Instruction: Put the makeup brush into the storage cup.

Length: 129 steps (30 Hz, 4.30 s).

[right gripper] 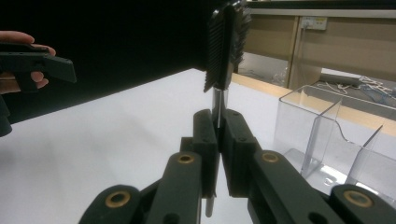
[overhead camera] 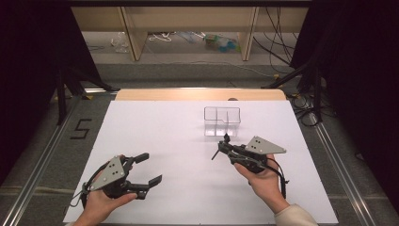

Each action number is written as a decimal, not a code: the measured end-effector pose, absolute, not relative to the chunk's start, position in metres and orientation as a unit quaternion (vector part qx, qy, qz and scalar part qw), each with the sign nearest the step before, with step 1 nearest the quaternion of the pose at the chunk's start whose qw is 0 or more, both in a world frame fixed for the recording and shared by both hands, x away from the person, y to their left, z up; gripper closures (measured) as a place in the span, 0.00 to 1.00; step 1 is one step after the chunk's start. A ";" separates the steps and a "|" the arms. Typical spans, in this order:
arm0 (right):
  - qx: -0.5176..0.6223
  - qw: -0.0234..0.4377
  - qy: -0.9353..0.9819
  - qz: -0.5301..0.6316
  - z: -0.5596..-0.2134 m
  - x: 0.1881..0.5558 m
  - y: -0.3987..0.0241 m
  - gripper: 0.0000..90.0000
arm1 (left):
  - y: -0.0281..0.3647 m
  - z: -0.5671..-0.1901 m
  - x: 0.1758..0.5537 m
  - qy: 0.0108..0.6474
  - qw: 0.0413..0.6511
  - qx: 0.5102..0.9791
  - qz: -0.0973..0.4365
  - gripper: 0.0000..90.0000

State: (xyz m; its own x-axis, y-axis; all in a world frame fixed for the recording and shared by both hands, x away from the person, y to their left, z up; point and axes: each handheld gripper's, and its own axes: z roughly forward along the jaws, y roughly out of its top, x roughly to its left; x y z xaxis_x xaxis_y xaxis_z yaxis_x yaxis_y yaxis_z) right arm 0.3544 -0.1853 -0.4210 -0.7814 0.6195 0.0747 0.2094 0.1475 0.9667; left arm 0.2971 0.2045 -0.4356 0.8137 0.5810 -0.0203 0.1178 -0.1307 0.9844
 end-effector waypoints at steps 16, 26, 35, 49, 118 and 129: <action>0.286 0.185 0.734 0.587 -0.418 0.363 -0.187 0.95 | 0.205 -0.436 0.298 0.243 0.614 0.726 0.189 0.18; 0.284 0.190 0.732 0.590 -0.416 0.368 -0.186 0.95 | 0.205 -0.436 0.298 0.245 0.615 0.726 0.188 0.19; 0.286 0.194 0.734 0.584 -0.413 0.371 -0.187 0.95 | 0.205 -0.436 0.298 0.244 0.614 0.726 0.189 0.19; 0.290 0.190 0.731 0.588 -0.412 0.377 -0.187 0.95 | 0.206 -0.436 0.299 0.241 0.616 0.726 0.190 0.19; 0.297 0.219 0.727 0.579 -0.399 0.400 -0.183 0.95 | 0.206 -0.436 0.299 0.248 0.617 0.723 0.189 0.19; 0.300 0.222 0.729 0.574 -0.398 0.403 -0.182 0.95 | 0.207 -0.436 0.299 0.248 0.617 0.722 0.189 0.19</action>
